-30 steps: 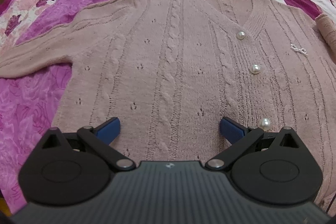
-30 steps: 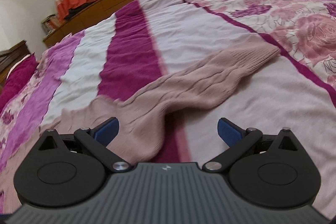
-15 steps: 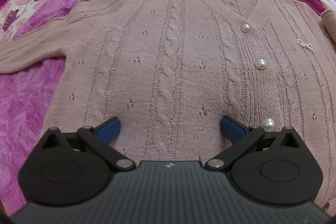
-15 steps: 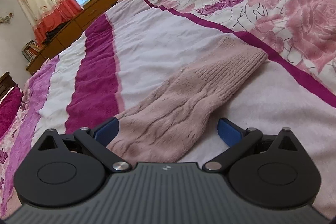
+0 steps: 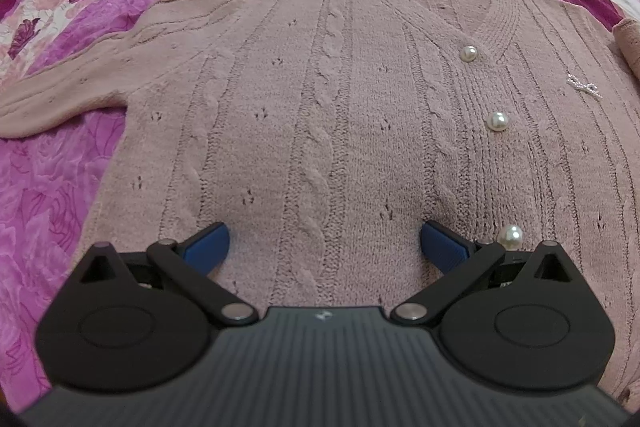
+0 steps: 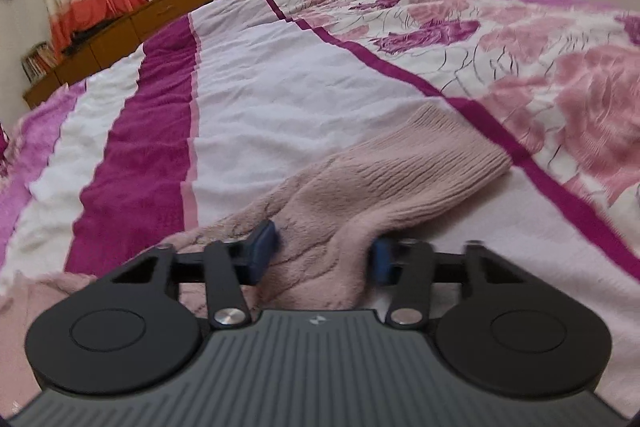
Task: Fold small clothes
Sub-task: 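Close the right gripper on the sleeve cuff, then lift the held sleeve and carry it across the cardigan front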
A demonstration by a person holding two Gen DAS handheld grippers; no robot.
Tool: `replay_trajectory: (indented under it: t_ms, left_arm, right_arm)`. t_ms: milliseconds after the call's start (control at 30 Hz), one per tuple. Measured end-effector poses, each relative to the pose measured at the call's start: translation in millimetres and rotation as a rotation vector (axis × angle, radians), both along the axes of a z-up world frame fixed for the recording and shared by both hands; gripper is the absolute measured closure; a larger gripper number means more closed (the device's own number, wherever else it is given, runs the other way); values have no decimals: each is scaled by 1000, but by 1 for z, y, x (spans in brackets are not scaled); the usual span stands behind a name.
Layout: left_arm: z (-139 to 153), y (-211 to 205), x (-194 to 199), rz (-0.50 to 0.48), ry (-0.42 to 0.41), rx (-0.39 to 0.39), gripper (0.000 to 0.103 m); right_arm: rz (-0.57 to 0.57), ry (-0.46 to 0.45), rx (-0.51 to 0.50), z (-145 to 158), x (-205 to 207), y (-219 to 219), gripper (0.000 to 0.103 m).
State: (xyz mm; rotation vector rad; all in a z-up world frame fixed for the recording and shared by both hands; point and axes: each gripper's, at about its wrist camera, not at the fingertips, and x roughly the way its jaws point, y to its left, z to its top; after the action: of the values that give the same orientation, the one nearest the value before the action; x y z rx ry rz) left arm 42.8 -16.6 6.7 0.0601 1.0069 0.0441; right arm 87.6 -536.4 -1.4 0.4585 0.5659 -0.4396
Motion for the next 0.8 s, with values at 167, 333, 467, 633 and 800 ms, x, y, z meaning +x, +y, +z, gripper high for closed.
replay_trajectory:
  t_ms: [167, 333, 467, 633, 800]
  left_arm:
    - [0, 0, -1, 0, -1, -1, 0]
    - [0, 1, 0, 0, 2, -3, 0]
    - [1, 1, 0, 0, 1, -2, 0]
    - [0, 1, 0, 0, 0, -3, 0]
    - [1, 1, 0, -4, -4, -4, 0]
  right_arm:
    - [1, -40, 22, 7, -13, -4, 91]
    - [-15, -107, 31, 21, -32, -7, 96]
    - [-19, -151, 26, 36, -48, -9, 97]
    - [-19, -204, 13, 56, -67, -9, 97]
    - [-29, -268, 22, 78, -84, -8, 97]
